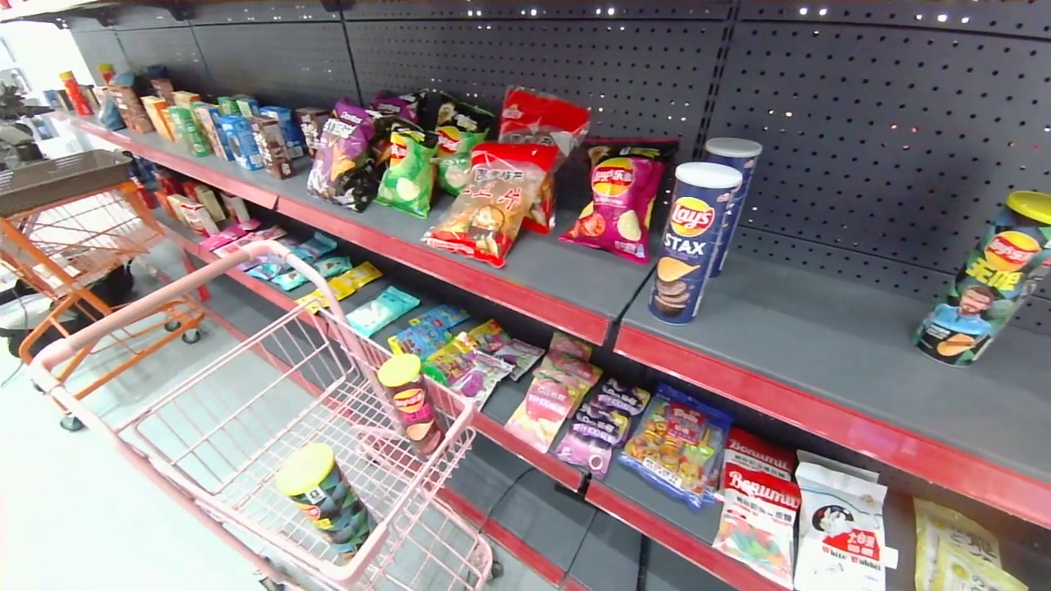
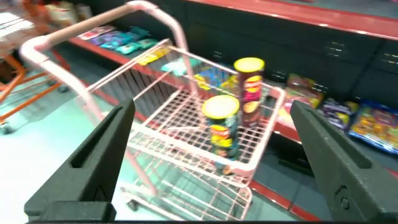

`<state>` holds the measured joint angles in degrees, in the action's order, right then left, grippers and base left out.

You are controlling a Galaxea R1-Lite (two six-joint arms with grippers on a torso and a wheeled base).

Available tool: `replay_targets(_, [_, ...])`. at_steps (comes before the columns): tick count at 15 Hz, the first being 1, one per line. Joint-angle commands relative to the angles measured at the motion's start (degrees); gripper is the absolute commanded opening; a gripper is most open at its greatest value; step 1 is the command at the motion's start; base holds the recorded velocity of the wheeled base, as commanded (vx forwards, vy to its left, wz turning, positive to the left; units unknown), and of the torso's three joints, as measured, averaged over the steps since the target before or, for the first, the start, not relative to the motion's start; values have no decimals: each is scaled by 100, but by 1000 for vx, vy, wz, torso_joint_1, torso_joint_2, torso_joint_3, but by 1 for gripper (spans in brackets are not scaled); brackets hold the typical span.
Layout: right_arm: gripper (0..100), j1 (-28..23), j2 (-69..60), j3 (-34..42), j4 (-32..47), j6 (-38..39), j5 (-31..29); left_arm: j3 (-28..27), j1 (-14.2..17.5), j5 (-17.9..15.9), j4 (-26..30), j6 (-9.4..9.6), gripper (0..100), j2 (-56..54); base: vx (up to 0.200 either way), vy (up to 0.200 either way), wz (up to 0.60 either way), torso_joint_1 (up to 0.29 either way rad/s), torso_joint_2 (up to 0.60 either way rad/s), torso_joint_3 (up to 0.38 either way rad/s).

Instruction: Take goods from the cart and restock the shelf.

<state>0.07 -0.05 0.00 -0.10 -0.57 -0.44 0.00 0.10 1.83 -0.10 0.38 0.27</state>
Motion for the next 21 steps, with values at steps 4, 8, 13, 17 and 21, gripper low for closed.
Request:
replay_targets(4, [100, 1, 5, 0, 1, -4, 0, 0, -1, 2, 1, -3, 100, 0, 0, 0, -150, -26, 72, 40])
replay_targets(8, [100, 1, 5, 0, 1, 5, 0, 0, -1, -7, 1, 6, 100, 0, 0, 0, 0, -138, 351, 205])
replay_targets(13, [100, 1, 5, 0, 1, 31, 0, 0, -1, -16, 1, 15, 100, 0, 0, 0, 0, -157, 400, 248])
replay_targets(17, [100, 1, 5, 0, 1, 31, 0, 0, -10, -16, 1, 15, 100, 17, 0, 0, 0, -194, 531, 338])
replay_targets(21, [100, 1, 5, 0, 1, 31, 0, 0, -1, -16, 1, 15, 100, 8, 0, 0, 0, -176, 538, 359])
